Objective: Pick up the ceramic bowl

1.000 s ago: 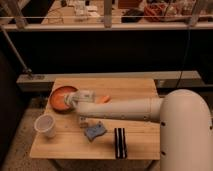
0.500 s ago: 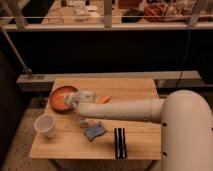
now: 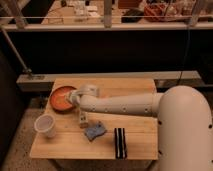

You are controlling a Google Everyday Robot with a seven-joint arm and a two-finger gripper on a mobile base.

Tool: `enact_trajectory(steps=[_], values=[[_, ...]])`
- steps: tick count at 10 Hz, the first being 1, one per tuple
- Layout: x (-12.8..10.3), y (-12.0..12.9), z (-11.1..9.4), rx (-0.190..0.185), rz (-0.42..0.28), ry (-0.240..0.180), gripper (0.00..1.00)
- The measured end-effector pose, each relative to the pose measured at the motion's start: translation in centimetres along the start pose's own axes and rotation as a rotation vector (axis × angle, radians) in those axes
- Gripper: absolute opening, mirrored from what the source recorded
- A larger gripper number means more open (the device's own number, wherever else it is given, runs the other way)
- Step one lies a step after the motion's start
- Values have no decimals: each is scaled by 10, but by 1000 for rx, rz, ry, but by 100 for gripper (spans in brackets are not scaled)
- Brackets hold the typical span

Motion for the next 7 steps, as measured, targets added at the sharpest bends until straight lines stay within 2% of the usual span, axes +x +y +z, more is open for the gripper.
enact_trajectory(steps=[2,3,7], values=[[2,4,0,-6,13,-20,77],[3,6,-1,-11,18,-25,80],[8,9,-1,-15,28,-38,80]])
